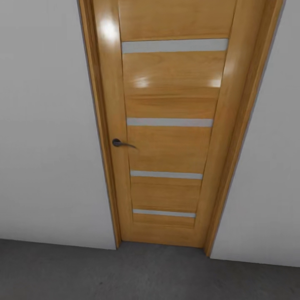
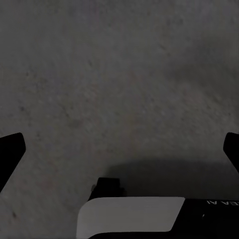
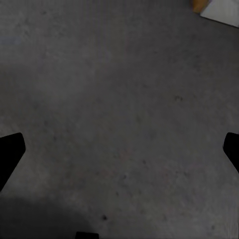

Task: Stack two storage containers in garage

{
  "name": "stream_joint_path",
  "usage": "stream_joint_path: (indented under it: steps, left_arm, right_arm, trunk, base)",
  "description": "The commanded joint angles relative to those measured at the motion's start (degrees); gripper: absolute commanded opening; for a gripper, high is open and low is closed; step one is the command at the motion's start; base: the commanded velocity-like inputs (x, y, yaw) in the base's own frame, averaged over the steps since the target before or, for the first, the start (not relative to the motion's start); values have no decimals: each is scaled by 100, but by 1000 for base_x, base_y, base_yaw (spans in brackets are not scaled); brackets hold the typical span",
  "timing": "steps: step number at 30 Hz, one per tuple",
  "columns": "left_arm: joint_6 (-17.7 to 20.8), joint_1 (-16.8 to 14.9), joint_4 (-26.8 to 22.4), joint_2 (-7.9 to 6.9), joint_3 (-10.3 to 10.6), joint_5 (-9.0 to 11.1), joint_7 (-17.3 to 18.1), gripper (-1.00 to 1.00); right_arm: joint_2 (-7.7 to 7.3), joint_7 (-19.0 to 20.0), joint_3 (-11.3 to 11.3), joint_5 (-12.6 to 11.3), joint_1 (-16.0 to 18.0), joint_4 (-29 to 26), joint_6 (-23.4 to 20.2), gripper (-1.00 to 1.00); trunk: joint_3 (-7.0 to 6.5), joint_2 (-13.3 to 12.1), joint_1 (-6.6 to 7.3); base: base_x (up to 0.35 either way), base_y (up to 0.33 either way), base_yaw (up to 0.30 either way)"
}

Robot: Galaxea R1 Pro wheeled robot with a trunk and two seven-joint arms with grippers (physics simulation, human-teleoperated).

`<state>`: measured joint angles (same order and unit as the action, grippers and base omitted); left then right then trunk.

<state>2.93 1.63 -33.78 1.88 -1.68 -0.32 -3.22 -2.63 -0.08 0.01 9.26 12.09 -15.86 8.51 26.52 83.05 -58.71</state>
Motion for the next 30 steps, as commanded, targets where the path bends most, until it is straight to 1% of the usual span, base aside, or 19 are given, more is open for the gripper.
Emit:
stream_joint_path:
  steps: [1,19,26,28,30]
  left_arm:
    - [29,4,-17,5,-17,-3,-3,100]
    - [24,4,-17,5,-17,-3,-3,100]
    - [18,4,0,29,-13,0,0,100]
    - [16,4,1,41,-11,0,3,100]
    - [-9,4,4,58,-5,-2,4,100]
  right_arm:
    - [-1,-1,-1,35,4,4,17,100]
    - [-1,-1,-1,40,4,4,19,100]
    - [3,-1,11,42,4,6,14,100]
    - [9,-1,18,41,4,62,8,100]
    - [18,-1,26,46,4,236,8,100]
  trunk:
    - [5,3,-2]
    - [5,3,-2]
    - [5,3,-2]
    - [5,3,-2]
    - [5,3,-2]
  base:
    - [106,71,0]
    - [13,9,0]
    - [0,0,0]
    - [0,0,0]
    - [0,0,0]
